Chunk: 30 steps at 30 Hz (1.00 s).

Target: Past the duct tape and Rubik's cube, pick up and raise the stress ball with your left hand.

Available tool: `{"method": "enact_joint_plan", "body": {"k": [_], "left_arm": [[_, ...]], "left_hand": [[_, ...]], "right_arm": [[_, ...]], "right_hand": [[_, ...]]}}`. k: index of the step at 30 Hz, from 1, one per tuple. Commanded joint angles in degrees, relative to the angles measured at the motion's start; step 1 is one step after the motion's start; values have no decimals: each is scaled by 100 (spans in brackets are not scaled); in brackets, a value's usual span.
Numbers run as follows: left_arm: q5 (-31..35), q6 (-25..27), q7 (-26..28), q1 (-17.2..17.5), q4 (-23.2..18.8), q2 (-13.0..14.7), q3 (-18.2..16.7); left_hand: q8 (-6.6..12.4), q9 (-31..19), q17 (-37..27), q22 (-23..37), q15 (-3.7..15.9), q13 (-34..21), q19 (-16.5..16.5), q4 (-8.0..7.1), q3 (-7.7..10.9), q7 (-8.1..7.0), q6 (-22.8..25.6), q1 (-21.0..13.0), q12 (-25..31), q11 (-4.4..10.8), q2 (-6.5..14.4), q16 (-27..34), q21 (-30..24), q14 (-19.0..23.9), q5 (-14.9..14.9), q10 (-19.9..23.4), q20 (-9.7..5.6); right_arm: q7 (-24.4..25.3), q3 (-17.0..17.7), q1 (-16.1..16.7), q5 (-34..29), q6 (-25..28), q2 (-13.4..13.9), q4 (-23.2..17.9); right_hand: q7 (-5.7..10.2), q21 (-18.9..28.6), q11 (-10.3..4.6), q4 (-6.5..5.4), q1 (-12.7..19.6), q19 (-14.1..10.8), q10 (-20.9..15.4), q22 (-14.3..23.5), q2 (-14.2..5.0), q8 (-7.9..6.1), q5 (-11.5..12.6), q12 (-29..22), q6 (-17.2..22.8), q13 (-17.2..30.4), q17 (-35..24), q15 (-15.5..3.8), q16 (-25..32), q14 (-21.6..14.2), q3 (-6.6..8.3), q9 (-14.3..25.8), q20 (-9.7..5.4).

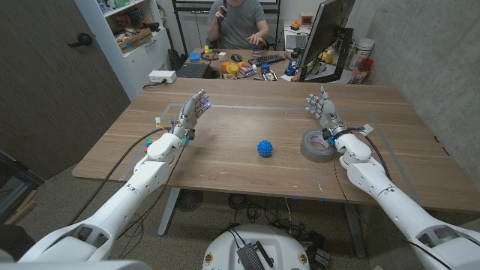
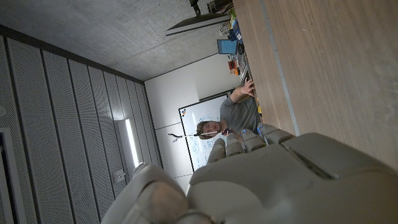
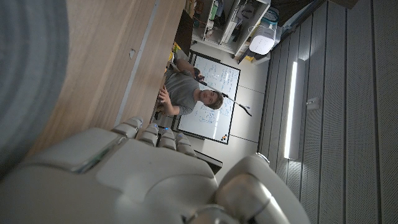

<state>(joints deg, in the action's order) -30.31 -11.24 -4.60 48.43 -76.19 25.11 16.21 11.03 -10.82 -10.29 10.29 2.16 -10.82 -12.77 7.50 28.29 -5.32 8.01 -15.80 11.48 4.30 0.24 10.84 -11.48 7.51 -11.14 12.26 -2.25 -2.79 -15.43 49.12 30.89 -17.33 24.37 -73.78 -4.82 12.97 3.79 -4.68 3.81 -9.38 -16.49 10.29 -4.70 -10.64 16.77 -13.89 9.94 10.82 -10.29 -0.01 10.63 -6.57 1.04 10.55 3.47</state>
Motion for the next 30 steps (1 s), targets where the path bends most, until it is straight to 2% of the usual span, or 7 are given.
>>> {"method": "enact_joint_plan", "body": {"k": [1, 8, 12, 18, 21, 24, 30], "left_arm": [[1566, 669, -904, 145, -146, -1354, -1488], [2748, 1067, -1159, 170, -459, -1887, -1933], [3788, 1998, -876, 240, -1071, -2098, -1869], [4322, 2119, -1123, 237, -1159, -2415, -2013], [4468, 2103, -1402, 205, -1133, -2468, -2051], [4412, 1868, -1718, 199, -1051, -2543, -2151], [4977, 2065, -1973, 201, -1298, -2568, -1970]], "left_hand": [[36, -29, -20, 13, 325, -18, -21, -8, 39, 20, 75, -48, 32, -13, 1, 9, -14, -18, -23, 40, -174], [62, -29, -19, 13, 317, -18, -7, -4, 39, 40, 140, -46, 33, 1, -2, -4, -9, -51, -23, 43, -168], [68, -29, -14, 9, 322, -18, -38, 35, 39, 43, 159, -79, 49, -5, -40, 8, -18, -12, -26, 87, -151], [91, -26, -2, -1, 312, -18, -86, 158, 28, 86, 218, -201, 71, -24, -197, 19, -24, 47, -47, 159, -128], [104, -26, 0, -2, 301, -18, -105, 181, 27, 102, 252, -233, 75, -20, -232, 19, -28, 59, -53, 175, -129], [104, -25, 2, -3, 303, -18, -81, 201, 27, 104, 257, -266, 70, -7, -264, 10, -15, 44, -60, 170, -134], [111, -25, 4, -6, 316, -17, -81, 233, 31, 104, 280, -333, 71, 17, -314, 2, -10, 34, -77, 182, -136]], "right_arm": [[-747, 1488, 189, -1491, 291, -1267, -14], [-1182, 2086, 142, -2125, 270, -1823, 24], [-1319, 2336, 114, -2373, 285, -2053, 22], [-1559, 2587, 100, -2631, 277, -2273, 31], [-1648, 2677, 96, -2723, 286, -2360, 16], [-1705, 2753, 76, -2811, 243, -2428, 49], [-1803, 2857, 72, -2952, 248, -2518, 47]], "right_hand": [[-8, 31, -24, -30, -7, -56, -61, 30, -63, -37, 28, -27, 20, 13, -27, 8, 25, -46, 3, 13, 3], [-13, 20, -16, -25, -2, -51, -100, 31, -65, -40, 30, -39, 27, 13, -27, 20, 19, -38, 4, 13, 6], [-16, 15, 9, -23, 0, -51, -97, 31, -68, -39, 31, -35, 25, 13, -27, 25, 18, -36, 4, 13, 7], [-19, 9, 17, -19, 3, -54, -87, 31, -71, -38, 32, -28, 20, 13, -27, 29, 16, -35, 4, 13, 15], [-17, 5, 18, -18, 3, -52, -88, 31, -71, -37, 33, -27, 19, 13, -27, 30, 14, -31, 3, 13, 21], [-18, 1, 17, -17, 4, -50, -87, 31, -71, -37, 33, -25, 19, 13, -27, 33, 15, -33, 2, 13, 20], [-19, -5, 35, -14, 6, -50, -90, 31, -72, -36, 35, -24, 14, 14, -27, 33, 12, -26, 1, 13, 24]]}}
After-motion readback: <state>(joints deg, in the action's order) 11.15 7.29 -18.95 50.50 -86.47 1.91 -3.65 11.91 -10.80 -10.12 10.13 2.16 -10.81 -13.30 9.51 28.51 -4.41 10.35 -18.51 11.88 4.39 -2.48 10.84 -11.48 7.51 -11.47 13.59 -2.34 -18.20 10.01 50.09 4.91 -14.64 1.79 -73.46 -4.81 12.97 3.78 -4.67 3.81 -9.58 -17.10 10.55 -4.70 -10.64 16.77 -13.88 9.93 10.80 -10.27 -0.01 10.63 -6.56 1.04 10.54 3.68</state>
